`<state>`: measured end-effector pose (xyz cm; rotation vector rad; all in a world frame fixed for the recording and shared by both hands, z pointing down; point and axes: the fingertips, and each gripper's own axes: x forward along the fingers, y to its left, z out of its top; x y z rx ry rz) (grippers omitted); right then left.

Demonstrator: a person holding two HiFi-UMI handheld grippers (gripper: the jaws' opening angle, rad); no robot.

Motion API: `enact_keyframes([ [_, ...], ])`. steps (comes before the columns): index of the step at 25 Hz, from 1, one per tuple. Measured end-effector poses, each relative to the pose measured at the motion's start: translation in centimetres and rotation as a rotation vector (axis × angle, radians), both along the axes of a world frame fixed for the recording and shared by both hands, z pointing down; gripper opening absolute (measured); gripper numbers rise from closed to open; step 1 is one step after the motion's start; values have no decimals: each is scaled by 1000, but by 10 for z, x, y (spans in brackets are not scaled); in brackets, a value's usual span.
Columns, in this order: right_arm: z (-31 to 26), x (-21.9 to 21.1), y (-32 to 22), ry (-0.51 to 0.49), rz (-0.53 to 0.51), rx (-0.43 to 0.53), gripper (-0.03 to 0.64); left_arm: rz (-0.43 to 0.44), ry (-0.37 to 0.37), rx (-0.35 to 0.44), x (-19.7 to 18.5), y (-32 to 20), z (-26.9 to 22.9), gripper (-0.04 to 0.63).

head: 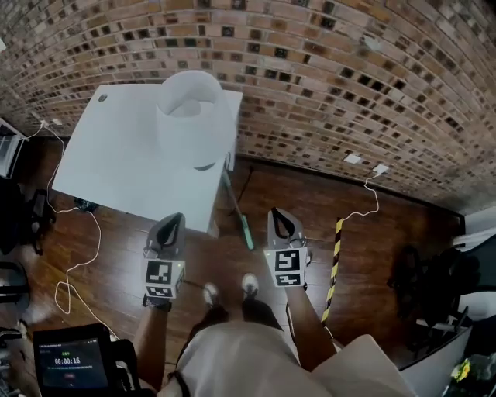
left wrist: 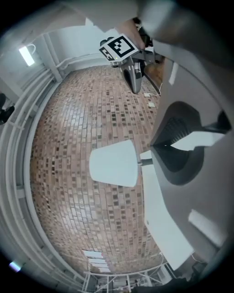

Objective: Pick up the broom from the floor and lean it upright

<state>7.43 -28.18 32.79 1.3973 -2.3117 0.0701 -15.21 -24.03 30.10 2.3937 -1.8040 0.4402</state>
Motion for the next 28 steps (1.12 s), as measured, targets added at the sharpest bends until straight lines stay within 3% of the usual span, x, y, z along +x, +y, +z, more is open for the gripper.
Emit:
enact_keyframes([
  [6,-82,21,23,-44,10,109,14,-4,-26,101,7,18,-62,0],
  [11,-97,36,41,-67,46,127,14,-30,-50,161,3,31,-91,0],
  [18,-101,18,50,-72,15,136,14,-15,-44,179,10,36,-97,0],
  [28,-103,26,61,-48,49,141,14,-25,-21,161,5,54,-87,0],
])
